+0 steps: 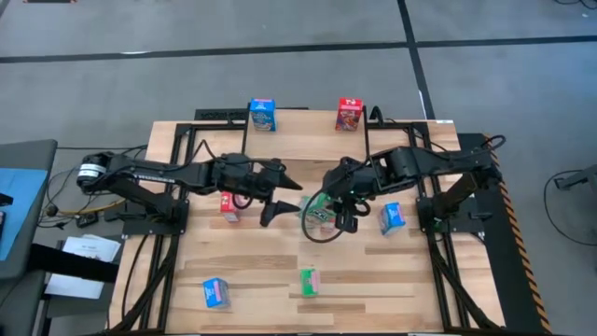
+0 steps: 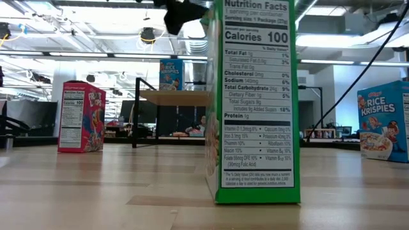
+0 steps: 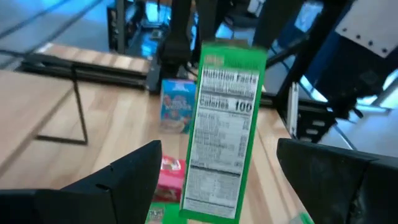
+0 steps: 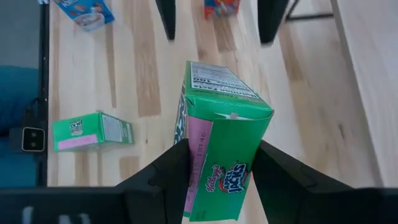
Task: Stack cereal on shelf
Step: Put the bottom right green cereal box on the shelf
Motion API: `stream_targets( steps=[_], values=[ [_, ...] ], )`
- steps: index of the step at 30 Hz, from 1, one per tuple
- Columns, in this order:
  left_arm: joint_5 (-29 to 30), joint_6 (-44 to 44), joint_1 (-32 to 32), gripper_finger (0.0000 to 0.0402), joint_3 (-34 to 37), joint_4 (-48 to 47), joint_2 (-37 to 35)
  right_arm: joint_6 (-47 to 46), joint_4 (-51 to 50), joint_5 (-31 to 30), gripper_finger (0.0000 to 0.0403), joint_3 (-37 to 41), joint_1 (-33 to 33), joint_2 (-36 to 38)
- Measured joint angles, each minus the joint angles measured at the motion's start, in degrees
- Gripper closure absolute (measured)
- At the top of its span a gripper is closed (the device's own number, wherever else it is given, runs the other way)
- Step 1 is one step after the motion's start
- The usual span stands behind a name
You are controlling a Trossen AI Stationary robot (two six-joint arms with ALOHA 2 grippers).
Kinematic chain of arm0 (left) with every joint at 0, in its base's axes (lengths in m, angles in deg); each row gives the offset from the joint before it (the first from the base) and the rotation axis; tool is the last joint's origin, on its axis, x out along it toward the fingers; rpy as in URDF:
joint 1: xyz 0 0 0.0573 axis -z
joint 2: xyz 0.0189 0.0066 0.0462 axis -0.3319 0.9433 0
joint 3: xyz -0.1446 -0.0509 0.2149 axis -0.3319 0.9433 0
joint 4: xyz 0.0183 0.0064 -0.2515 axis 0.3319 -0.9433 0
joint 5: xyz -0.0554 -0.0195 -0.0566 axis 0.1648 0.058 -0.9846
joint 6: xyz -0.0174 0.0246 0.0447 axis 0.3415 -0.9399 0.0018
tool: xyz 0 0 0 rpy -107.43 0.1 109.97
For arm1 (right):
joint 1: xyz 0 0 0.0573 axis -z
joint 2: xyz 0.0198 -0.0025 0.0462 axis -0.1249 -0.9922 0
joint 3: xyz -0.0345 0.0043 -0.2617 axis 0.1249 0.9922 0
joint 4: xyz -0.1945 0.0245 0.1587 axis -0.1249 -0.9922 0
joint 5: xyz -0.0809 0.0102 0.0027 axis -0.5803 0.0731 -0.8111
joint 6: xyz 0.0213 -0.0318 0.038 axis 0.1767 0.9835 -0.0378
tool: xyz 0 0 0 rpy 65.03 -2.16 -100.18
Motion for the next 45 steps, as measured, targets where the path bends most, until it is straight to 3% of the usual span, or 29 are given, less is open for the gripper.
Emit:
stream_targets(
  steps=[27,38,45],
  values=[
    [-6.75,0.72,0.0,0.0096,0.09,1.3,2.79,2.39,6.94,0.04,0.0218,0.07,-0.02,0.0],
    [-7.12,-0.48,0.0,0.0186,0.09,0.89,2.79,2.37,7.6,0.07,0.0218,0.07,-0.02,0.0],
    [-7.12,-0.46,0.0,0.0211,0.09,0.89,2.79,2.35,7.48,0.13,0.0217,0.07,-0.02,0.0]
  ],
)
